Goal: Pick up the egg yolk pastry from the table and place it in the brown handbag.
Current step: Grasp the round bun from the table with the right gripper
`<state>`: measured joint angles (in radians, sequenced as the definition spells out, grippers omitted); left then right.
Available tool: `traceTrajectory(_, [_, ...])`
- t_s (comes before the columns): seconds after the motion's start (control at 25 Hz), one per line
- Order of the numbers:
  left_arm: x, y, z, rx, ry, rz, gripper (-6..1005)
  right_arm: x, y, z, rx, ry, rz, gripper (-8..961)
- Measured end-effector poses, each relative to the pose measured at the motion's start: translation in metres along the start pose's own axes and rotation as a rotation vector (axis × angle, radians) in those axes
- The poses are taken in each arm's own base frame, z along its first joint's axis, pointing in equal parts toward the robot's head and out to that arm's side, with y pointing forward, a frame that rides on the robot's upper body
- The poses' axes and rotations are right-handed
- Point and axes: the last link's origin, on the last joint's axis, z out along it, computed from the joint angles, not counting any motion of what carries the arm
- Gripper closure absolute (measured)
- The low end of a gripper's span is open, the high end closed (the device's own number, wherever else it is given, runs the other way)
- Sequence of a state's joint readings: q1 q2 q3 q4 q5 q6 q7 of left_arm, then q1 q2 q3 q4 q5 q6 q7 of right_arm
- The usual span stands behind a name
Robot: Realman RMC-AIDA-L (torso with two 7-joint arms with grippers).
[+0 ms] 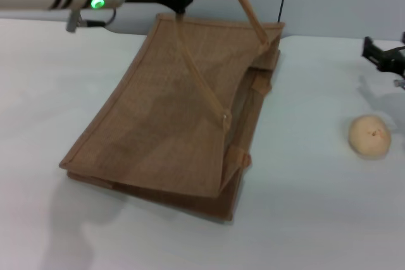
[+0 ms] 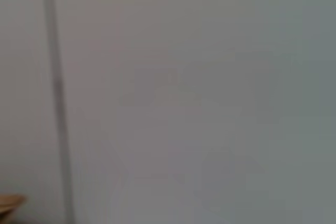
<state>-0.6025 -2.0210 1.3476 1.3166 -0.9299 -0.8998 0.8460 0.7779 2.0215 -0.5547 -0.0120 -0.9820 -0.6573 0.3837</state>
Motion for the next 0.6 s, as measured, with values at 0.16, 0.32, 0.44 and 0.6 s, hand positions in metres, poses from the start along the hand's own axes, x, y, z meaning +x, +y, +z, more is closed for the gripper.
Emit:
traceTrajectory(0.16, [0.017,0.001,-0.016,0.001,-0.008,0.029,884,-0.002,0.015,0.0,-0.122,-0.002,0.002,92])
traceTrajectory(0.32, [0.033,0.004,-0.028,0.005,0.003,0.066,884,-0.005,0.023,-0.004,-0.214,-0.01,0.003,92])
traceTrajectory(0.44, [0.044,0.007,-0.037,0.014,-0.005,0.1,885,-0.006,0.022,-0.005,-0.264,0.014,-0.011,88])
traceTrajectory(0.6, [0.056,0.014,-0.043,0.002,-0.013,0.137,886,-0.011,0.014,-0.017,-0.375,0.031,0.009,85])
